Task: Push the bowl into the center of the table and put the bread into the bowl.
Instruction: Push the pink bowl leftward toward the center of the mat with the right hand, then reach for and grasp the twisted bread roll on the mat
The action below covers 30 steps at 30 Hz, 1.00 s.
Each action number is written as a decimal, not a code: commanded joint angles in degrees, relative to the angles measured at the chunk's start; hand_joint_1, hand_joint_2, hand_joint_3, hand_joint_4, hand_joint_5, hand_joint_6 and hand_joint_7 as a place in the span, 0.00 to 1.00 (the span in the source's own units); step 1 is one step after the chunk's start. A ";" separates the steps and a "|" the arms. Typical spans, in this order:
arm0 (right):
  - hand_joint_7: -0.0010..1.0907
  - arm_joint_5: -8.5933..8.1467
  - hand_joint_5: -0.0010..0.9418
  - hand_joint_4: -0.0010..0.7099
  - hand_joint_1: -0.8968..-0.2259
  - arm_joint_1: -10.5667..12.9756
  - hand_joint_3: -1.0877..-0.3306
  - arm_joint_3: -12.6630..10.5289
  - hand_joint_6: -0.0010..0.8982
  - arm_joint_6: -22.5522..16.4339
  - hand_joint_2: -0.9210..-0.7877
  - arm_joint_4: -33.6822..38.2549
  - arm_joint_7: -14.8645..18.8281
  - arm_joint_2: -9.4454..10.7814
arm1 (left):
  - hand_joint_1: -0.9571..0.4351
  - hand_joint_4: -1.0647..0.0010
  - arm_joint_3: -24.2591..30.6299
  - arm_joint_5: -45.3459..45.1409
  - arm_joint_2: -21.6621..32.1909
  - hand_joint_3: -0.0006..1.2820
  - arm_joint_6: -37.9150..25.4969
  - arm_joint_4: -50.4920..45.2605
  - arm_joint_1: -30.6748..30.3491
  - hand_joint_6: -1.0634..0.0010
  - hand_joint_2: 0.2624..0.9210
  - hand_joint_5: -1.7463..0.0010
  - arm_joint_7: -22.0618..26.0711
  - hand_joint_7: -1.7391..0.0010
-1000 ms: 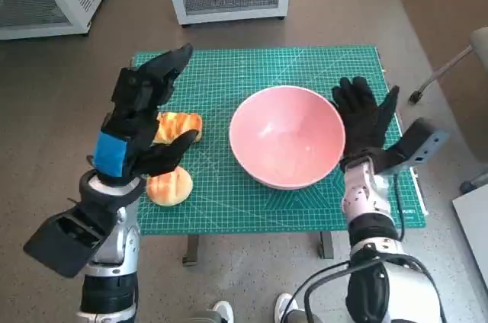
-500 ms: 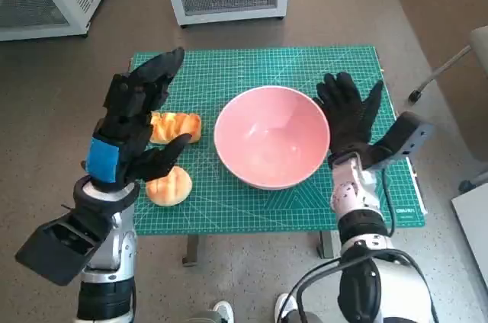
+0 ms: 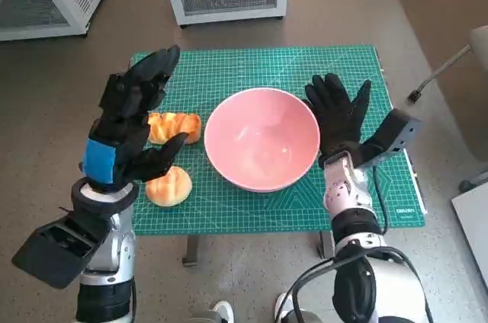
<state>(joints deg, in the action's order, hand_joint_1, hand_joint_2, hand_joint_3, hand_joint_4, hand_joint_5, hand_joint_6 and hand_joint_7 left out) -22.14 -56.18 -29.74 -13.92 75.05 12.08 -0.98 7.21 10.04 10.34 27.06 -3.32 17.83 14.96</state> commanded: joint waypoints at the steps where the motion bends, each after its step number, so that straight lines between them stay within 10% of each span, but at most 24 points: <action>1: 0.53 -0.58 0.03 0.82 0.89 -1.00 0.66 -0.90 0.35 -0.22 0.00 -0.36 0.89 -1.62 | 0.34 0.72 0.19 -0.27 0.16 0.26 0.07 -0.42 -0.30 0.84 1.00 0.98 -0.49 0.71; 16: 0.59 -1.92 0.02 0.85 0.80 -0.27 0.75 0.84 0.34 -16.73 0.00 -11.67 17.64 -2.03 | 0.34 0.72 1.91 -2.23 2.26 0.25 2.20 3.57 2.63 0.84 1.00 0.99 -0.84 0.72; 23: 0.59 -0.54 0.02 0.86 0.80 5.92 0.76 6.82 0.35 -23.25 0.00 -25.98 24.62 -1.98 | 0.34 0.72 3.12 -6.98 5.50 0.25 4.76 6.96 5.11 0.84 1.00 0.99 -2.14 0.73; 30: 0.63 3.22 0.02 0.85 0.79 12.75 0.78 12.35 0.35 -26.13 0.00 -38.94 23.84 -3.35 | 0.34 0.73 2.97 -9.22 8.68 0.21 4.30 8.82 7.49 0.86 1.00 0.99 -2.17 0.75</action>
<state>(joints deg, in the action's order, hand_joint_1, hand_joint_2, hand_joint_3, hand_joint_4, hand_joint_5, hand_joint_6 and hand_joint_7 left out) -20.64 -47.27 -19.37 -39.40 40.04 36.36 -3.72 9.99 1.87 17.51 31.27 4.89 23.79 12.90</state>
